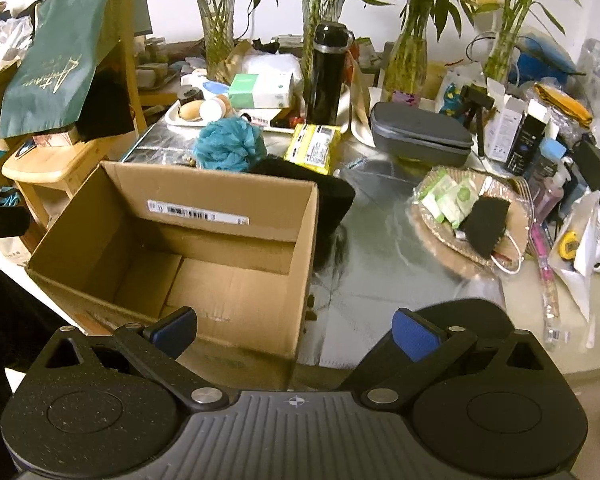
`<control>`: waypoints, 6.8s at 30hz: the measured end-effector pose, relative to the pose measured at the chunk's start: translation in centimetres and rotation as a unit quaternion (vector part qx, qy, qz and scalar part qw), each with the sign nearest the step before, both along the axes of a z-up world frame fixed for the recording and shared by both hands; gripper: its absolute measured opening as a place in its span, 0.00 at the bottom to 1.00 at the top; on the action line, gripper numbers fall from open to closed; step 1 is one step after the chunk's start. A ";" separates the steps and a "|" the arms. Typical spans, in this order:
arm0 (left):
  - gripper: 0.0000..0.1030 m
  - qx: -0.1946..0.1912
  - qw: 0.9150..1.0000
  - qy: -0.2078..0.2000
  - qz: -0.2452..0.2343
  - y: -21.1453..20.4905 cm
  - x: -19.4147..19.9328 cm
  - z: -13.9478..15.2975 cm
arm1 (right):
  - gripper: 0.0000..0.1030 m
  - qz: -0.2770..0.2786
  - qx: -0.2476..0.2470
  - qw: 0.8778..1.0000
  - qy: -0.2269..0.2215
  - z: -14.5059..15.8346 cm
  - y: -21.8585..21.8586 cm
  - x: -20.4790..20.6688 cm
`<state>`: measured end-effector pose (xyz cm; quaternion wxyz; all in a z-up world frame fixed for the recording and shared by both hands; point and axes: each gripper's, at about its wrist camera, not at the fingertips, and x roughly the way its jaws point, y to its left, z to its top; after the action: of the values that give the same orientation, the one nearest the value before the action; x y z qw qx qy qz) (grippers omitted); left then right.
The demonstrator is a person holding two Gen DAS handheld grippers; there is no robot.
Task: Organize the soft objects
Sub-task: 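Move the left gripper to the tan burlap pouch by the cardboard box, then close the left gripper on the tan burlap pouch and lift it, then carry the held burlap pouch upward with the left gripper, then grasp the black round foam cushion with the right gripper and lift it while the left gripper holds the pouch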
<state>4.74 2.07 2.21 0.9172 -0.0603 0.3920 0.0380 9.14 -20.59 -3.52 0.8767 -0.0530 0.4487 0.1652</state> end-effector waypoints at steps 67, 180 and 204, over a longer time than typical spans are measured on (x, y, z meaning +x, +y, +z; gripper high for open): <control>0.16 -0.245 0.941 0.231 0.017 16.0 21.2 -19.3 | 1.00 -0.033 0.057 0.998 -0.005 -4.0 -1.8 16.0; 0.02 0.042 0.993 -0.097 -0.045 11.5 15.1 -7.6 | 1.00 -0.018 0.110 0.991 0.069 -9.8 -1.2 25.4; 0.02 0.028 0.994 -0.092 -0.048 11.7 15.0 -8.1 | 0.10 -0.041 0.160 0.984 0.067 -11.9 0.1 27.4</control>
<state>19.70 13.72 -5.90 0.9516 -0.0189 0.3069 -0.0005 36.51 -20.51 -15.45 0.8477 0.1177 0.4763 0.2016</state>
